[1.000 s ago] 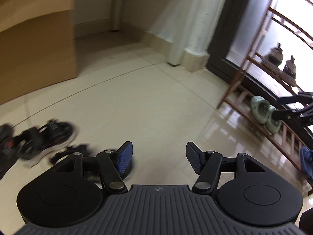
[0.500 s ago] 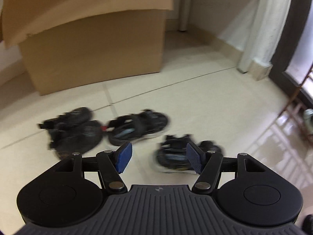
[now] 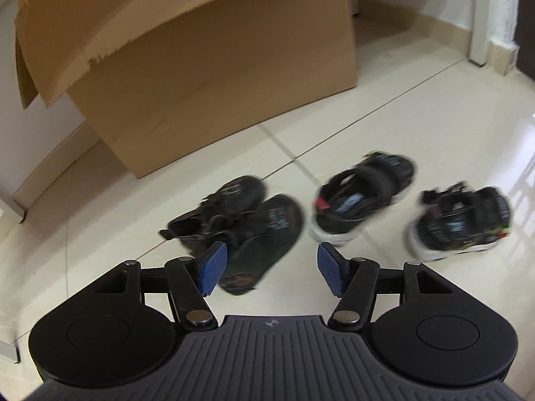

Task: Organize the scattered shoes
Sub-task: 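Move both tools away from the rack toward the black leather shoes, then lower the left tool onto the black leather shoes and grasp both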

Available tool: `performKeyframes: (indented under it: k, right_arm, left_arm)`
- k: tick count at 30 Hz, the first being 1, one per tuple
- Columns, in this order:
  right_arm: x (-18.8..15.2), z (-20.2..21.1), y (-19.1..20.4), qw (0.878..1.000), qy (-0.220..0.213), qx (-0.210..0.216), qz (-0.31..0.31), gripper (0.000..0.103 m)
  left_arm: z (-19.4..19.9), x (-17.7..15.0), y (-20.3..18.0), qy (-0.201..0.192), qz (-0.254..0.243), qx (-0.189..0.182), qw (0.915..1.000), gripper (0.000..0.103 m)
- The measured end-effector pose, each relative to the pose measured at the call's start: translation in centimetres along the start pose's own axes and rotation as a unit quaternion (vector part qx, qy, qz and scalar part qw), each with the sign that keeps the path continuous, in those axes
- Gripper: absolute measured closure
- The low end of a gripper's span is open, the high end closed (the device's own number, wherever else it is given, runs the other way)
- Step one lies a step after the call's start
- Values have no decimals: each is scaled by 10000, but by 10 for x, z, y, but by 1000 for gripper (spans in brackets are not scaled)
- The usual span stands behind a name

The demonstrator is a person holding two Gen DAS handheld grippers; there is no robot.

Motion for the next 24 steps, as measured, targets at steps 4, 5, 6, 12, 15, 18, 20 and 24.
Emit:
performKeyframes:
  k: [4,5,6,12,15,18,20,24]
  right_arm:
    - [-2,-6,6,9999,117,-67,26,13]
    - [-2,-7,7,9998,150,-91,18,13]
    - [-2,-9,7,9998,176,-116,11,13]
    - [-6,-16,14,9992,328,-214,16,13]
    - [-8,-20,17,9988,427,-252,51,13]
    - [-12,-23,18,9981,532,-295,94,13]
    - [-13,-25,18,9976,590,-337,109,13]
    - [-14,-29,20,9971,670,-359,101,13]
  left_arm:
    - [-24,-4,22,85,13,51,9999,50]
    - [-30,-5,27,103,21,62,9999,51]
    - [-37,-6,31,129,14,75,9999,51]
    - [-83,-8,54,625,-665,273,9955,52]
    - [-98,-11,64,801,-769,275,9934,51]
    - [-111,-11,72,959,-920,199,9909,50]
    - [-118,-9,77,1001,-931,94,9906,50]
    - [-132,-5,85,1112,-982,-126,9889,50]
Point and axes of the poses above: each gripper's, at about its wrist camera, not at the fingertips, and z roughly against the way its jaws point, y to its left, x to its top, the point moved 7 cm from there along -z, roughly the way its jaws point, and after that the axes turned 14 degrees about -x, right-handed, at the moved point
